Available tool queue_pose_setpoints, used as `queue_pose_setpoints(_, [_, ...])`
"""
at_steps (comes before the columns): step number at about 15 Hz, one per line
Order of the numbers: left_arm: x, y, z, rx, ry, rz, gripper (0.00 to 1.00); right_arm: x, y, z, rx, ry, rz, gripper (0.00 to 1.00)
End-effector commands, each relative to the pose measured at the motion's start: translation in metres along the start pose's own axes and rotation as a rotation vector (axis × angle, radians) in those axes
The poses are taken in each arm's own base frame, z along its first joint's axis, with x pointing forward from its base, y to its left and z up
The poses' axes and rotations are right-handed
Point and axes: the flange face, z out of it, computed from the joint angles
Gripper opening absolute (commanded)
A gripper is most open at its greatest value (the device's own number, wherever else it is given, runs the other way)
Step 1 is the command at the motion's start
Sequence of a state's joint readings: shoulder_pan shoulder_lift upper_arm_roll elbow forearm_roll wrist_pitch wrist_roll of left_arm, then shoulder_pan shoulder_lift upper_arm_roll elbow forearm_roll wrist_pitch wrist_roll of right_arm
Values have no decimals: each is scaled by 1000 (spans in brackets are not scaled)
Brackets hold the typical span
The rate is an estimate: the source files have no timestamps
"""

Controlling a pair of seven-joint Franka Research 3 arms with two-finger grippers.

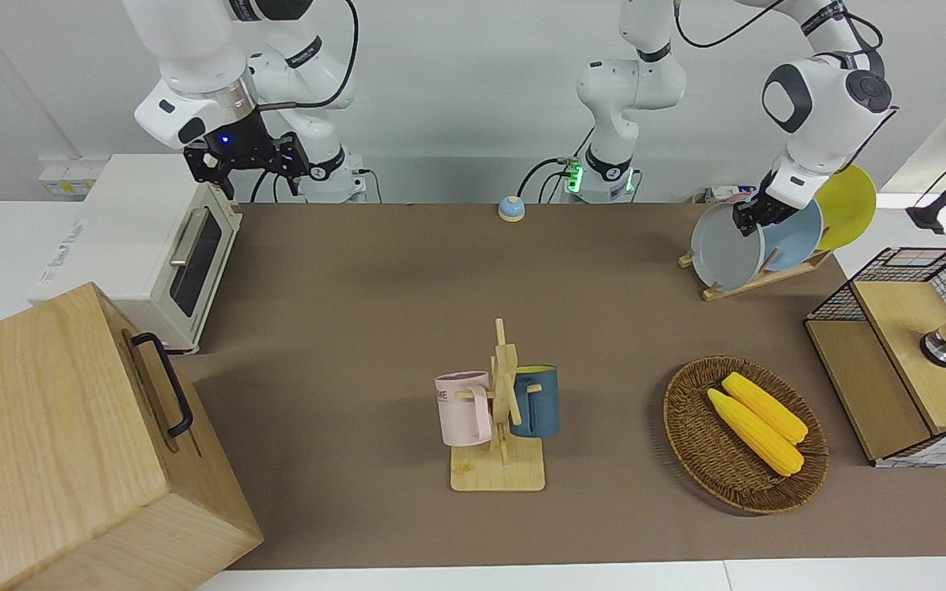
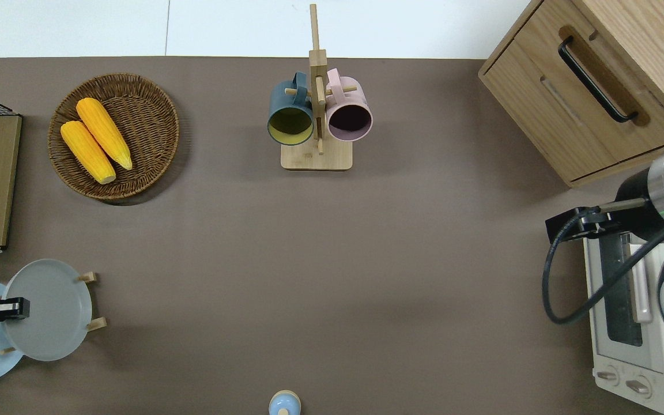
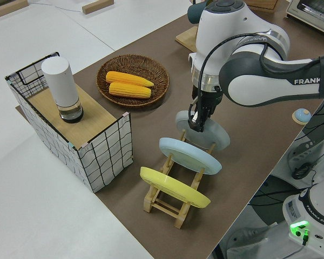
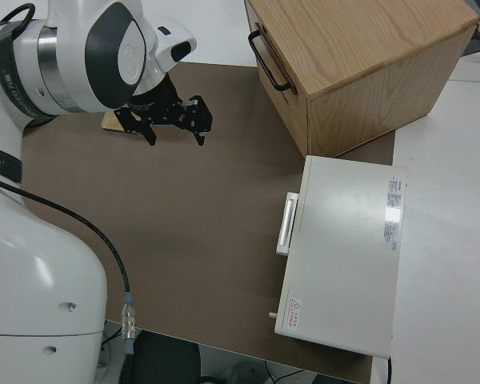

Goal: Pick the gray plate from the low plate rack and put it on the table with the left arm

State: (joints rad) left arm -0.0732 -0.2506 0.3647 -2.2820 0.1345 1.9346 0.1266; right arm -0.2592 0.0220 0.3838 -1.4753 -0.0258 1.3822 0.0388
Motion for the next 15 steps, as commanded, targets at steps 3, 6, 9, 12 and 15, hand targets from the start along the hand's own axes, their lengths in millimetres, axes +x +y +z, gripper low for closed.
queue_pose_setpoints(3, [-2,-1,4,10,3,5,133,-2,2,-3,-5,-3,15,983])
queue_pose_setpoints(6, [-1,0,-1,11,4,3,131,-2,2,-3,-6,-1,15,983])
queue_pose_setpoints(9, [-1,-2,-14,12,-2,-5,131,-2,3,-3,-5,-1,16,983])
queue_pose_setpoints(12, [-3,-3,-40,6,-12,-9,131,-2,3,-3,-5,-3,16,983])
queue_pose_setpoints(15, [-8,-2,-70,3,-22,-11,114,-2,2,-3,-5,-1,15,983])
